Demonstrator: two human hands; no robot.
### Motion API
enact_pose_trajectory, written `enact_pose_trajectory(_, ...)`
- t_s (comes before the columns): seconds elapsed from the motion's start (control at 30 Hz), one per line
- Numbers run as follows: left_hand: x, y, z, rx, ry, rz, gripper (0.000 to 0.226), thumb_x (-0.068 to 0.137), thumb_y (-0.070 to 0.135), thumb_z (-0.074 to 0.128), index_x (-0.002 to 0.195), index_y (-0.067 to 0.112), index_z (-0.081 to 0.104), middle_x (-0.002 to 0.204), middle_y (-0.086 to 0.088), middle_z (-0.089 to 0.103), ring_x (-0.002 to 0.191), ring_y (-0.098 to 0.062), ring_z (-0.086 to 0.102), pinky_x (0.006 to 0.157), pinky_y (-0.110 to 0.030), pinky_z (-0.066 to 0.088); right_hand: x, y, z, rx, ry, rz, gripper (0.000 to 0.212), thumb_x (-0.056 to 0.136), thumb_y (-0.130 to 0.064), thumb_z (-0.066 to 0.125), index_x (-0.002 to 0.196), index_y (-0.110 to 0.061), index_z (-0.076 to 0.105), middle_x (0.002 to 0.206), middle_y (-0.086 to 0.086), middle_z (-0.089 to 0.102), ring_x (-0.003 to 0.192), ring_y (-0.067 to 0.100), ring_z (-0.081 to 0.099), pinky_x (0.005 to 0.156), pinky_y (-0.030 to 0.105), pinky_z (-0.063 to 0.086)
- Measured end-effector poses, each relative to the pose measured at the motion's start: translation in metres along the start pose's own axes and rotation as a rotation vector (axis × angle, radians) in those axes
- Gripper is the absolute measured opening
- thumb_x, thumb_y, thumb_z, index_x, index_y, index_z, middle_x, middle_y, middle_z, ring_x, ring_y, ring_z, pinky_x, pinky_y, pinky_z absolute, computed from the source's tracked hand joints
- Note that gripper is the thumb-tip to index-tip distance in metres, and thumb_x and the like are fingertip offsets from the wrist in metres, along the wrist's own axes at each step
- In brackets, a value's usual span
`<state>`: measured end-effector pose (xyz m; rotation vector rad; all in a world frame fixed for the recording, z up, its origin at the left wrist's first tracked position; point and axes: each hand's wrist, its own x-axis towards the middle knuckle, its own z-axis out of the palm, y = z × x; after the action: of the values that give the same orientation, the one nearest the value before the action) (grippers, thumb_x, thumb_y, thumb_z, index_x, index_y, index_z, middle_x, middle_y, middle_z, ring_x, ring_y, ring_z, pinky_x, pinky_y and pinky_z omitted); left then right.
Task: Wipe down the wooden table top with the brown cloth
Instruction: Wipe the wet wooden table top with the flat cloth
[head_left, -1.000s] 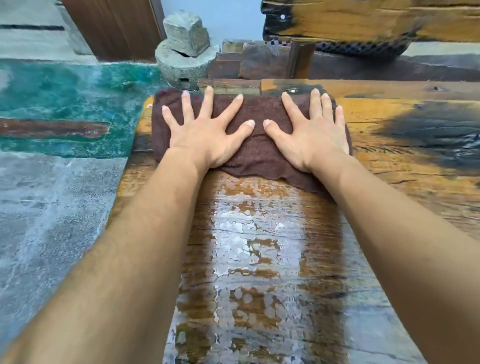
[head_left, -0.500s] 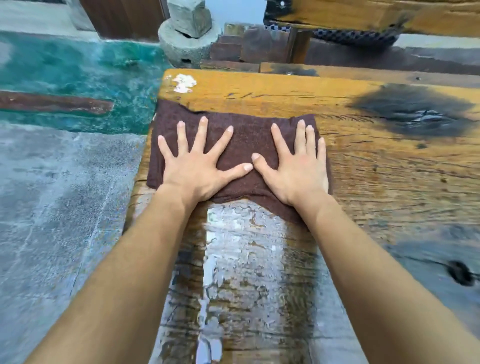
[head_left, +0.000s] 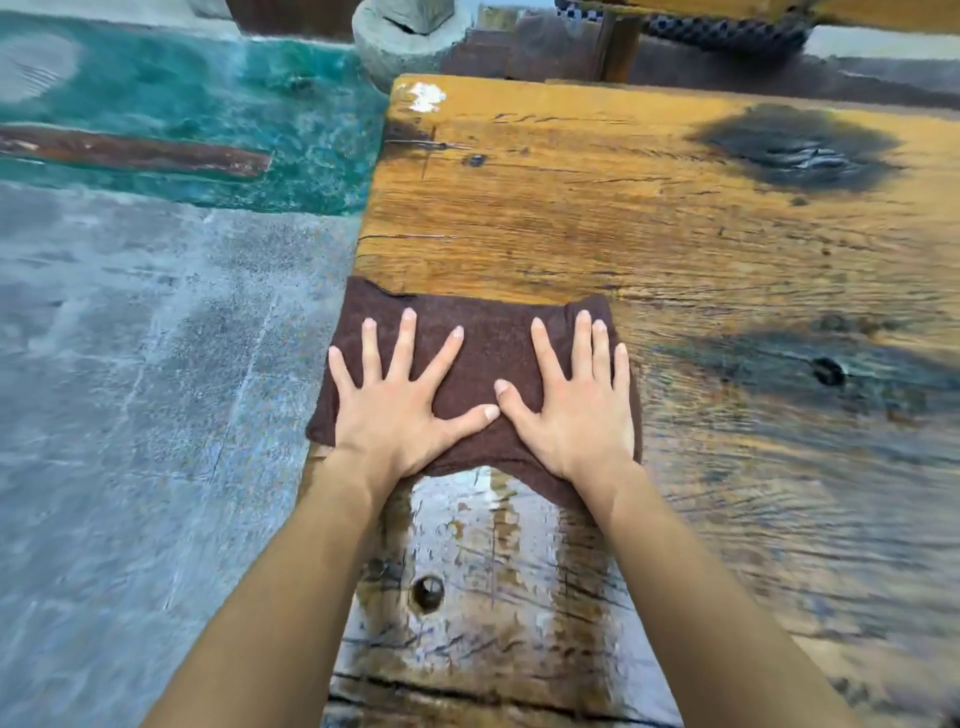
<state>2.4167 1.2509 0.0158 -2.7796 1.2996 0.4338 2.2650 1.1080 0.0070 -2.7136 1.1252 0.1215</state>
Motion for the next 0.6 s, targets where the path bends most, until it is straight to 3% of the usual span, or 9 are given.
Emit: enact_pose_trajectory(0.6, -0.221, -0.012, 0.048, 0.013, -0.066, 0.008, 0.099, 0.074, 0.103, 0.010, 0.154, 0.056, -0.024, 0.169, -0.001, -0.033, 0.155, -0.038, -0.029, 0.123, -0.068, -0.008, -0.212, -0.029, 0.030, 0.026, 0.015, -0.045, 0.087, 0.095, -0.076, 0.024, 0.168, -0.029, 0.012, 0.174, 0.022, -0.004, 0.161, 0.036, -0.006, 0.129, 0.057, 0.000)
